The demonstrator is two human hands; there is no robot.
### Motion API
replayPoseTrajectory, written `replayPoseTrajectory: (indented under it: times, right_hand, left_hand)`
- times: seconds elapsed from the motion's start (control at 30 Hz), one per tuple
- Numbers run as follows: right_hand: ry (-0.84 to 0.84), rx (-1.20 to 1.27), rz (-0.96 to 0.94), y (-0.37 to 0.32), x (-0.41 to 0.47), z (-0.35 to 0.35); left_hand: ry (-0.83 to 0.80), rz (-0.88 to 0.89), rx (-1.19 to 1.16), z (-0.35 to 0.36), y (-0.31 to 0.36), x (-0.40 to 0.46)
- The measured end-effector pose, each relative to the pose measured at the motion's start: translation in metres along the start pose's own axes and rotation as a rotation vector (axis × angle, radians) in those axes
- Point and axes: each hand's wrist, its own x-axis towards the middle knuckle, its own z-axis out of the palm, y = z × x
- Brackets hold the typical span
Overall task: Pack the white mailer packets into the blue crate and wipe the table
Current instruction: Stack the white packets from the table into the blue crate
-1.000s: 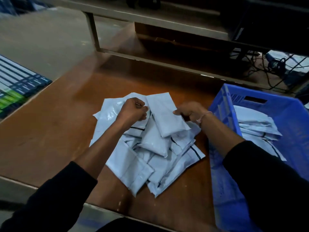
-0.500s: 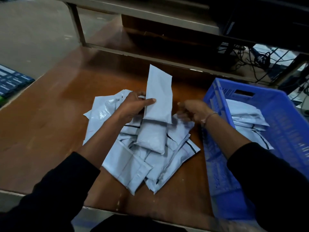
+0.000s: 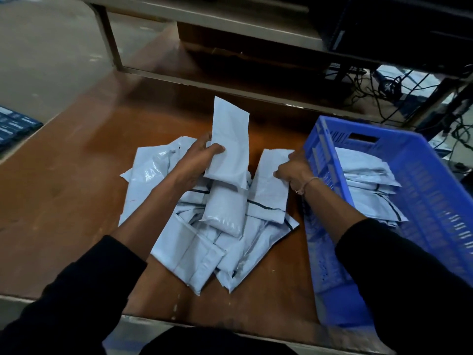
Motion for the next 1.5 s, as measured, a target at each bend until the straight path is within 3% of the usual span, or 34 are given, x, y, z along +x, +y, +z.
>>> replayPoseTrajectory:
  times: [0.13,0.23,0.4,0.47,0.57,0.63,0.87,1.0,1.1,1.2,1.3,1.5]
  right_hand:
    - [0.159,0.022,-0.245,-0.019,-0.015,-0.038]
    - [0.086,0.054,-0.354,-0.029,-0.026,-0.077]
    - [-0.157,0.509,-0.266,-0.037,-0.028,-0.106]
    - [-0.199,0.552,-0.257,-0.034,-0.03,-0.101]
    - [-0.134,0.499,-0.277,-0.025,-0.03,-0.093]
    - [-0.087,0.509,-0.269,-0.019,-0.029,-0.094]
    - [0.03,0.435,-0.261,0.003,-0.03,-0.112]
    - [0.012,0.398,-0.274,0.019,-0.03,-0.135]
    - [0.161,0.108,-0.481,0.034,-0.024,-0.158]
    - [0.284,-0.115,-0.811,0.038,-0.024,-0.184]
    - [0.24,-0.212,-0.951,0.044,-0.018,-0.212]
    - [0.017,0.001,-0.818,0.071,-0.01,-0.26]
  left_hand:
    - [0.021,0.012,0.017,0.008,-0.001,0.002]
    - [0.021,0.007,-0.013,0.017,0.001,0.002]
    - [-0.059,-0.023,-0.119,0.042,0.006,-0.007]
    - [-0.094,-0.047,-0.189,0.058,0.007,-0.012]
    - [-0.154,-0.124,-0.28,0.077,0.017,-0.022]
    - [-0.214,-0.08,-0.235,0.085,0.019,-0.024]
    - [-0.315,0.211,0.159,0.1,0.028,-0.03]
    - [-0.349,0.332,0.33,0.109,0.046,-0.032]
    - [-0.392,0.446,0.591,0.111,0.066,-0.032]
    - [-0.433,0.512,0.922,0.12,0.093,-0.03]
    - [-0.445,0.559,1.19,0.141,0.12,-0.032]
    - [-0.544,0.648,1.282,0.179,0.154,-0.031]
